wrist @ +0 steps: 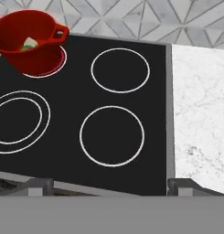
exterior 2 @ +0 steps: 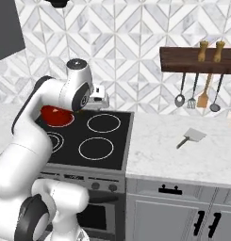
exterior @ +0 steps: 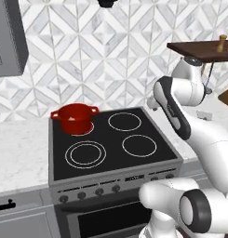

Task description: Put the lime and garlic in the pot. Retrieve the spatula and lightly stir the vegetables in the pot.

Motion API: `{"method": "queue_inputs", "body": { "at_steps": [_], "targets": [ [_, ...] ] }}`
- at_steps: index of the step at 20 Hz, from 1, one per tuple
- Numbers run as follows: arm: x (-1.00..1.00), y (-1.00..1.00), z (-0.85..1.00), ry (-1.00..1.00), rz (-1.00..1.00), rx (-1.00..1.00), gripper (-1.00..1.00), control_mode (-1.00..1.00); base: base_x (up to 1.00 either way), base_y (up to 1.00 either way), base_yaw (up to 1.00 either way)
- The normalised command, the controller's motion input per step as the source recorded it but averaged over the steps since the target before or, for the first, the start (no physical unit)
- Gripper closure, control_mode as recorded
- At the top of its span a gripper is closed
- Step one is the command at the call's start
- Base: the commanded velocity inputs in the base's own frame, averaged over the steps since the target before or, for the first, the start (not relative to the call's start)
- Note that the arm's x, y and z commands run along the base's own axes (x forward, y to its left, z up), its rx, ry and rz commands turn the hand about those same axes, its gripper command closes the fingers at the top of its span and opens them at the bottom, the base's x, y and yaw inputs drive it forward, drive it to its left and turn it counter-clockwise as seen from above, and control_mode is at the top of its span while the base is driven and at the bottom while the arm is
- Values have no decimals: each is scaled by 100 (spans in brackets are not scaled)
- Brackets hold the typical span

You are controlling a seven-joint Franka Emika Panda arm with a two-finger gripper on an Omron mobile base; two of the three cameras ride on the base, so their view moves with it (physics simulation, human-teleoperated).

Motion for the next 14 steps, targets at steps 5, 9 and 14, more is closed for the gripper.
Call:
{"method": "queue_inputs", "body": {
  "at_steps": [5, 9, 14],
  "targets": [
    [0, 0, 0, 0, 0, 0, -100, 100, -27, -100, -10],
    [0, 0, 0, 0, 0, 0, -100, 100, -2, -100, -8],
    [0, -2, 0, 0, -3, -1, -100, -100, 0, -40, -5]
  ]
}}
